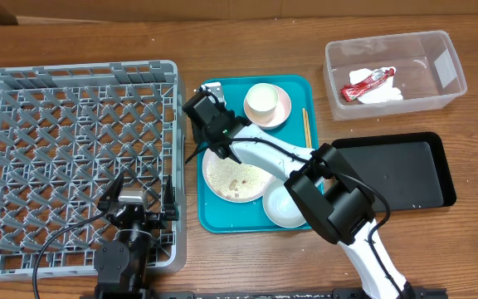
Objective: Sort waste into correct bins and load items into the dishwasher
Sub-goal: 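Move the right gripper back to the tray and grasp the remaining tissue, then carry the tissue with the right gripper and release it in the clear bin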
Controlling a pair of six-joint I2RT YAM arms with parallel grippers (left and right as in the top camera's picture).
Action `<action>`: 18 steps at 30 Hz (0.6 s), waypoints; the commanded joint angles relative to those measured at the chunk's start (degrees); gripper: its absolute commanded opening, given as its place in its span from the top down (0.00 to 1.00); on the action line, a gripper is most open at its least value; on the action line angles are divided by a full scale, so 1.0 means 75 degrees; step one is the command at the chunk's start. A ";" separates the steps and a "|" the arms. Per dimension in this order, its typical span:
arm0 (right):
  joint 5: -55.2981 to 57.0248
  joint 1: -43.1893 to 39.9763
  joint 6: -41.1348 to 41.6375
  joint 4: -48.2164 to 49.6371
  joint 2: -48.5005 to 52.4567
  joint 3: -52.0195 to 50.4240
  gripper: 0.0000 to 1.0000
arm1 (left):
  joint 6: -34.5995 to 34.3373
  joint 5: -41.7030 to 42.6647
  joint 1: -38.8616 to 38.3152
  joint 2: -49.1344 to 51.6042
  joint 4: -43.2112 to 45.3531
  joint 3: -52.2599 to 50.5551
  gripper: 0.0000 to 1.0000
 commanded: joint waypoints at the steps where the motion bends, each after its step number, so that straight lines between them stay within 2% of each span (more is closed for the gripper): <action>1: 0.0128 -0.0041 0.0026 0.0029 0.0076 0.0146 0.75 | -0.0047 0.0000 -0.0050 -0.0067 -0.0012 -0.0026 0.00; 3: 0.0128 -0.0041 0.0029 0.0032 0.0038 0.0172 0.87 | -0.0047 0.0000 -0.0050 -0.0067 -0.0012 -0.0026 0.00; 6: 0.0128 -0.0041 0.0029 -0.0038 -0.0099 0.0271 0.96 | -0.0047 0.0000 -0.0050 -0.0067 -0.0012 -0.0026 0.00; 12: 0.0291 -0.0087 0.0032 -0.0195 -0.0863 0.0469 0.96 | -0.0047 0.0000 -0.0050 -0.0067 -0.0012 -0.0026 0.00; 18: 0.1725 -0.0280 0.0169 -0.0175 -0.2104 0.0653 0.96 | -0.0047 0.0000 -0.0050 -0.0067 -0.0012 -0.0026 0.00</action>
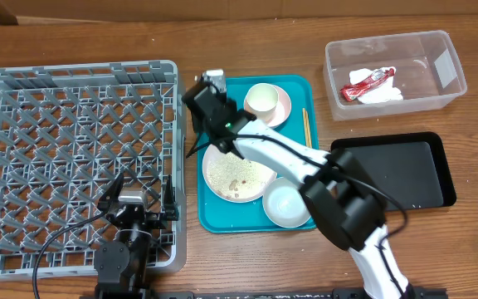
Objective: Sort waste into correct bins and load items into the dishwasher
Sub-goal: 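Carry the tissue with the right gripper and release it in the clear bin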
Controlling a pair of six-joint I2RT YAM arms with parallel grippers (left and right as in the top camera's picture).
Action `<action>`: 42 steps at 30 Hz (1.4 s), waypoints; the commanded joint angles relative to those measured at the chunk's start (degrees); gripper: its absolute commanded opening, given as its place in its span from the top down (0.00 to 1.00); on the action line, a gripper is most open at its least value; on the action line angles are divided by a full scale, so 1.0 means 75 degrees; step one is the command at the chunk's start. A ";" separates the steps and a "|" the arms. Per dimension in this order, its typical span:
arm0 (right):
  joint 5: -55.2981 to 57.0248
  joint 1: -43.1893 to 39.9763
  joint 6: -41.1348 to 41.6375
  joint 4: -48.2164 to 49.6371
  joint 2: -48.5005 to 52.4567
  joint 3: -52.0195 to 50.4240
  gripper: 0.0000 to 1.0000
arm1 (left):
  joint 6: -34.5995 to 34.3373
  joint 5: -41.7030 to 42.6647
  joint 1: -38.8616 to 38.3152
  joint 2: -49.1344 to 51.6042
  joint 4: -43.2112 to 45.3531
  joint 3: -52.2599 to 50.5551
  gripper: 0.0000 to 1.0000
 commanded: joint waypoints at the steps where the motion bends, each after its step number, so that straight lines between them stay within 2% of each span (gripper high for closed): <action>1: 0.1268 -0.0300 0.0114 0.0105 -0.1469 0.0455 0.96 | -0.0047 0.0000 -0.0050 -0.0067 -0.0012 -0.0026 0.00; 6: 0.2022 -0.1029 0.0405 -0.0262 -0.2436 0.0455 0.96 | -0.0047 0.0000 -0.0050 -0.0067 -0.0012 -0.0026 0.00; 12: 0.2060 -0.2547 0.0577 -0.0947 -0.2786 0.0455 0.96 | -0.0047 0.0000 -0.0050 -0.0067 -0.0012 -0.0026 0.00; 17: 0.1364 -0.3943 0.1463 -0.2107 -0.2760 0.0437 0.95 | -0.0047 0.0000 -0.0050 -0.0067 -0.0012 -0.0026 0.00; 20: 0.0411 -0.4794 0.1603 -0.2378 -0.2725 0.0431 0.88 | -0.0047 0.0000 -0.0050 -0.0067 -0.0012 -0.0026 0.00; 21: 0.0087 -0.5036 0.1606 -0.2419 -0.2716 0.0431 0.82 | -0.0047 0.0000 -0.0050 -0.0067 -0.0012 -0.0026 0.00; 25: -0.1209 -0.5942 0.1603 -0.2675 -0.2637 0.0431 0.07 | -0.0047 0.0000 -0.0050 -0.0067 -0.0012 -0.0026 0.00; 26: -0.1443 -0.6094 0.1603 -0.2769 -0.2637 0.0431 0.00 | -0.0047 0.0000 -0.0050 -0.0067 -0.0012 -0.0026 0.00; 30: -0.1996 -0.6449 0.1606 -0.3281 -0.2637 0.0431 0.00 | -0.0047 0.0000 -0.0050 -0.0067 -0.0015 -0.0026 0.00; 42: -0.2209 -0.6432 0.1547 -0.4639 -0.2643 0.0434 0.00 | -0.0047 0.0000 -0.0050 -0.0067 -0.0012 -0.0026 0.00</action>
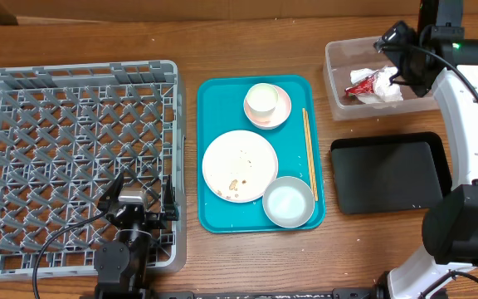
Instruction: Sort waste into correct bins and load items into the dishwasher
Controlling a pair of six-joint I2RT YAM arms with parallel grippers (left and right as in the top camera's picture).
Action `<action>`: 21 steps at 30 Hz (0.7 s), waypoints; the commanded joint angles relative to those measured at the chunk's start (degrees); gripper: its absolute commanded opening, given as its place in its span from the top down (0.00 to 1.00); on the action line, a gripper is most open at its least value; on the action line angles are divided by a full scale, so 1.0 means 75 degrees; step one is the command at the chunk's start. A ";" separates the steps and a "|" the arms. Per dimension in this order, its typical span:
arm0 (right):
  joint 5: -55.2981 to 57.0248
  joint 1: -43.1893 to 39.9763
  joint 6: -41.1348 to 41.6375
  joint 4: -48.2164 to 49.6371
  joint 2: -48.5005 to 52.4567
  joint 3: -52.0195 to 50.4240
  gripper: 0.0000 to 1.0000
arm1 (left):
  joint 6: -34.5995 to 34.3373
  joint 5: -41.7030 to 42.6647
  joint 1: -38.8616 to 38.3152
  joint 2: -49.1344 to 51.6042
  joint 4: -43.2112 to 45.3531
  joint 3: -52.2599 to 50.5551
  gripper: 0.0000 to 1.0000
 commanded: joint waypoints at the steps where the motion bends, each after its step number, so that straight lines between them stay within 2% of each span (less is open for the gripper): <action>1: -0.0015 -0.0099 0.0003 -0.0283 0.0012 0.0017 0.00 | -0.0047 0.0000 -0.0050 -0.0067 -0.0012 -0.0026 0.00; 13: -0.0105 -0.1786 0.0006 -0.1492 -0.0076 0.0017 0.00 | -0.0047 0.0000 -0.0050 -0.0067 -0.0015 -0.0026 0.00; 21: -0.0379 -0.2008 0.0006 -0.1472 -0.0076 0.0017 0.00 | -0.0047 0.0000 -0.0050 -0.0067 -0.0015 -0.0026 0.00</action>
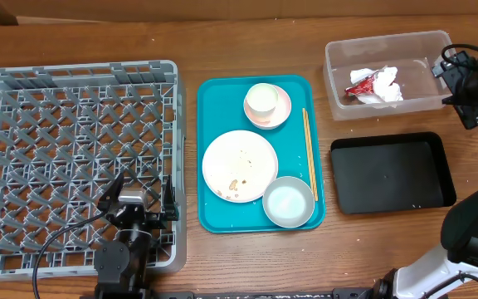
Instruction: Sort waste into correct bins and load items into the dishwasher
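A teal tray (208,208) holds a white cup (261,100) on a pink saucer (282,106), a dirty white plate (239,164), a pale bowl (288,201) and wooden chopsticks (309,154). The grey dish rack (73,75) stands left of it. At the back right, a clear bin (438,50) contains a red wrapper (362,83) and crumpled white tissue (386,87). My right gripper (463,91) hangs just right of the bin; its fingers cannot be made out. My left gripper (139,198) rests open over the rack's near edge.
A black tray (392,174) lies right of the teal tray, in front of the clear bin. The right arm's lower links rise from the near right corner of the wooden table.
My right gripper has moved from above the clear bin's back edge to its right side. The white tissue in the bin now shows fully. The left arm is unchanged.
My right gripper was at the teal tray's far left corner, at a small pale crumpled thing, and stayed there at the second moment. Then that corner was bare and the gripper was over the clear bin. Now it hangs beside the bin.
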Controlling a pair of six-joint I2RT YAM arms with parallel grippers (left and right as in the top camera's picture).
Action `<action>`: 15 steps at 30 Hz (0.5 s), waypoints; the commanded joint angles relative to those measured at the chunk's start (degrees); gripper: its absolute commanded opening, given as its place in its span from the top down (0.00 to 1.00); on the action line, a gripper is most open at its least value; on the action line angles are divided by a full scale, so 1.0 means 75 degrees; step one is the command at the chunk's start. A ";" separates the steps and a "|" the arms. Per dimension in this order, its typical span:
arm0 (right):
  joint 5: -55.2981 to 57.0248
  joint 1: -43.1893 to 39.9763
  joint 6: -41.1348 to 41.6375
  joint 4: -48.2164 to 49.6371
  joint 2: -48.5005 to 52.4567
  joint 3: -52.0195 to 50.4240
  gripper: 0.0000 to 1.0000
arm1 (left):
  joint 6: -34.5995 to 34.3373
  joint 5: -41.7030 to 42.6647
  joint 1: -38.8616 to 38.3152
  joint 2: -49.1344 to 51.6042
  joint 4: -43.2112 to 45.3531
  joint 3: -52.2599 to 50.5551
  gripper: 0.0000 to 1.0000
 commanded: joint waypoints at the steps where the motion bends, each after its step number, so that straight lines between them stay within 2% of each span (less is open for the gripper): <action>1: -0.0140 0.0041 0.0006 0.0041 -0.0079 0.0017 0.00 | -0.0047 0.0000 -0.0050 -0.0067 -0.0012 -0.0026 0.00; 15: -0.0140 0.0041 0.0006 0.0076 -0.0079 0.0017 0.00 | -0.0047 0.0000 -0.0050 -0.0067 -0.0012 -0.0026 0.00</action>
